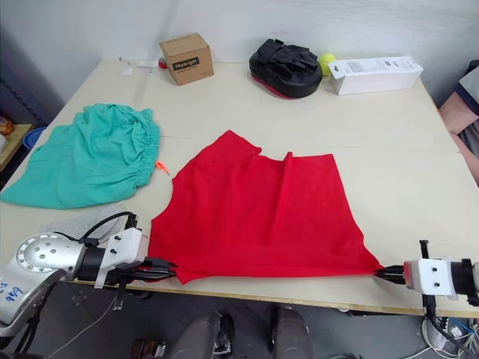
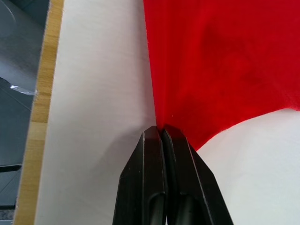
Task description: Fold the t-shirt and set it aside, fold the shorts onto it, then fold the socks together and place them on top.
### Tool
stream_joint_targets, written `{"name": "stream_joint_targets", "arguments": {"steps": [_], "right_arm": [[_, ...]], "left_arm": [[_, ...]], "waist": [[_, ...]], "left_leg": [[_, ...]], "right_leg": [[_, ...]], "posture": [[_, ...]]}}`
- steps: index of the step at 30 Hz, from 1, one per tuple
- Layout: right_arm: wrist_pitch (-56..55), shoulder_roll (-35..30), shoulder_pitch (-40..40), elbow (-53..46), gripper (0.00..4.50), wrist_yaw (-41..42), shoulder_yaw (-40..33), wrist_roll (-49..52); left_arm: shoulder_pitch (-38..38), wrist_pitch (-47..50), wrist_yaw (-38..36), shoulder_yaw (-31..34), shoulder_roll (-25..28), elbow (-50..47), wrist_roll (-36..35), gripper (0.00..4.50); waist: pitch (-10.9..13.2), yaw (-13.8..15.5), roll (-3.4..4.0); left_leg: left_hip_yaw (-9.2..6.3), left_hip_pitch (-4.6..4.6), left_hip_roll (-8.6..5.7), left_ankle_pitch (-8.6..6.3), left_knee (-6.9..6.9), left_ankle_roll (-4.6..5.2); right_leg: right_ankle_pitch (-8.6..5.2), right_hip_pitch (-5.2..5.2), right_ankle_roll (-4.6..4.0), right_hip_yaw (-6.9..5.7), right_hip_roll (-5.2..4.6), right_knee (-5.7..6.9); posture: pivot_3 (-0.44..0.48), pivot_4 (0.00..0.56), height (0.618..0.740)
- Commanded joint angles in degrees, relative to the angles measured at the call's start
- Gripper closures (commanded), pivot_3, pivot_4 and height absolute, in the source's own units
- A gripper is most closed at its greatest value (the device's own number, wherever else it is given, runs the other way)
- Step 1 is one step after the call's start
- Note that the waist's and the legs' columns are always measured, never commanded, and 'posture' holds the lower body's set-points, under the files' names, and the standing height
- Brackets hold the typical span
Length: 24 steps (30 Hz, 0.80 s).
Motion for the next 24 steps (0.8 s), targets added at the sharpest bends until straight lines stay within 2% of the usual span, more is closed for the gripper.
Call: {"name": "stream_joint_targets", "arguments": {"steps": [1,5,9,13,18,24], "right_arm": [[5.53,-2.06,1.72,-3.67,4.47,1.28,-4.06,1.82],[13.08,-1.52,-0.67,-6.52,4.47,1.3,-4.57,1.82],[22.25,-0.67,-5.9,-7.77,4.47,0.53,-2.7,0.69],[28.58,-0.77,-10.25,-7.41,4.47,2.46,-0.13,-1.23],[35.22,0.84,-17.47,-4.55,4.47,2.47,2.4,-3.6],[41.82,3.69,-22.64,-3.58,4.47,1.75,5.6,-6.53]], "left_arm": [[-0.28,3.77,0.3,4.03,1.61,0.87,-1.78,4.5],[-2.1,9.92,0.17,5.6,3.31,3.52,-4.3,4.5],[-5.98,15.29,2.54,5.56,2.24,6.75,-6.5,4.5],[-7.43,20.44,0.22,5.4,3.93,6.61,-10.54,4.5],[-14.71,24.7,4.36,4.91,0.07,11.01,-12.55,4.5],[-21.24,31.21,4.02,3.28,-2.52,17.07,-15.66,4.5]], "waist": [[0.0,0.28,0.0],[0.0,0.36,0.0],[0.01,0.27,0.02],[0.02,0.34,0.03],[0.02,0.48,0.05],[0.02,0.36,0.03]], "left_leg": [[0.0,-0.03,0.0,0.0,0.0,0.0],[-0.02,-0.11,0.0,-0.01,0.0,0.02],[-0.06,-0.19,0.0,0.0,0.02,0.02],[-0.11,-0.36,0.0,0.03,0.01,0.08],[-0.1,-0.48,-0.05,0.05,0.05,0.13],[-0.1,-0.46,-0.07,0.09,0.04,0.16]], "right_leg": [[0.0,-0.01,0.0,0.0,0.0,0.0],[0.0,-0.04,0.01,-0.02,-0.01,-0.06],[0.02,-0.11,0.02,-0.05,-0.01,-0.06],[0.01,-0.23,0.02,-0.13,-0.01,-0.11],[0.03,-0.29,0.05,-0.15,-0.02,-0.15],[0.04,-0.28,0.07,-0.18,-0.04,-0.09]], "posture": [[0.0,0.15,0.74],[0.0,0.15,0.74],[0.0,0.15,0.74],[0.0,0.15,0.74],[0.0,0.15,0.74],[0.0,0.15,0.74]]}}
